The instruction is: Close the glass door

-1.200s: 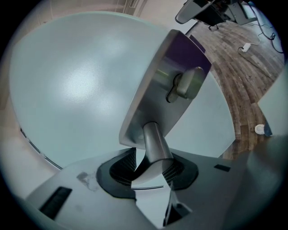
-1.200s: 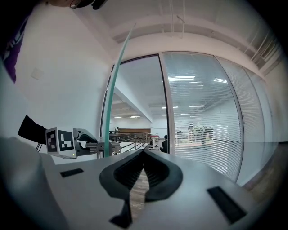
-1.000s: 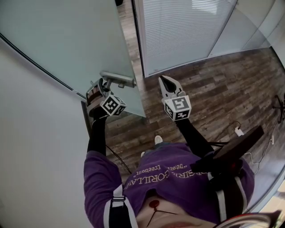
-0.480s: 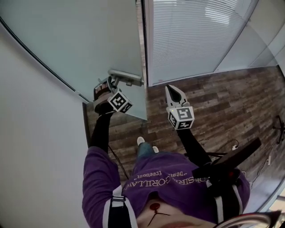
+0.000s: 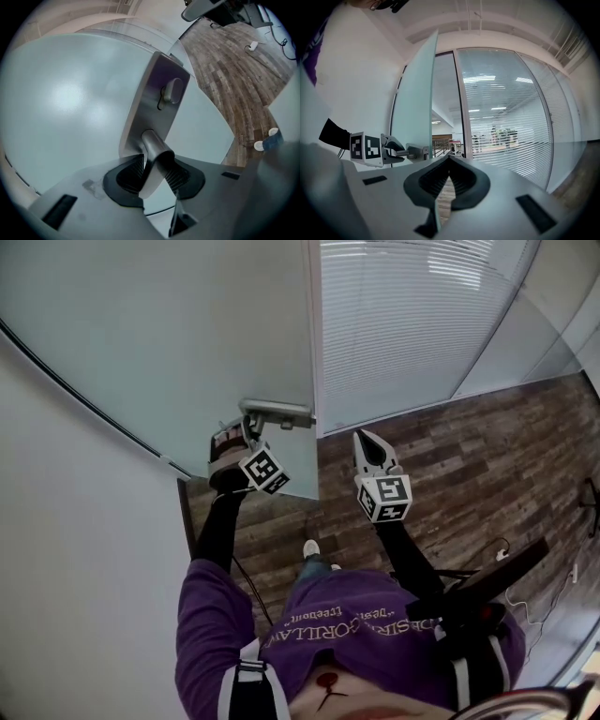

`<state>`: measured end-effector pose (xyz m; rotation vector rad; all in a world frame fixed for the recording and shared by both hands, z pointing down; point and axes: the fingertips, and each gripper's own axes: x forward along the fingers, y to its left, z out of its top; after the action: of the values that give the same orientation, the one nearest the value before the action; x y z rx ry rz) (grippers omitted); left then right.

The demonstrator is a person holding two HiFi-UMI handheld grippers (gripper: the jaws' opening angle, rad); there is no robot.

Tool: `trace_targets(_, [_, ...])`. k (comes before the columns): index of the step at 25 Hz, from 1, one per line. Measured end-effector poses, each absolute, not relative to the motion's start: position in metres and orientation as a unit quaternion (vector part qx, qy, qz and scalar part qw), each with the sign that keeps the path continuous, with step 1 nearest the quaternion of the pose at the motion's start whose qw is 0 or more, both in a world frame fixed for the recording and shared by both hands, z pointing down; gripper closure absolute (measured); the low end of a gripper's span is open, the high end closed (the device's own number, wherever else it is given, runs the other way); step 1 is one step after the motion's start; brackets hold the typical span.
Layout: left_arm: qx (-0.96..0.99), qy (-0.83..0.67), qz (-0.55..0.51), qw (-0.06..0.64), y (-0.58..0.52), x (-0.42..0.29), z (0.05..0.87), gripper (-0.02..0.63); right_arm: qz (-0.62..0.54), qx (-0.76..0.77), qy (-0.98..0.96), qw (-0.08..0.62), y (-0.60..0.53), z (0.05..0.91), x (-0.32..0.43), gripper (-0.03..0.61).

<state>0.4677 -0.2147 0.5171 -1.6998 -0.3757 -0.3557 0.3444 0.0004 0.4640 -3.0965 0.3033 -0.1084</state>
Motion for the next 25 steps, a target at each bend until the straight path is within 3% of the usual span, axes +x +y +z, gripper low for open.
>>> trace_targets(11, [-0.715,-0.219,-0.111,0.655,-0.175,0.523,0.498,0.513,-0.029,-0.998,0.058,0.016,0.006,0.440,0.409,0.588])
trace_targets(25, [-0.715,-0.233,-0.088,0.653,-0.171,0.531,0.514,0.518,-0.038,-0.998,0.049,0.004,-0.023,0.473,0.399,0.588])
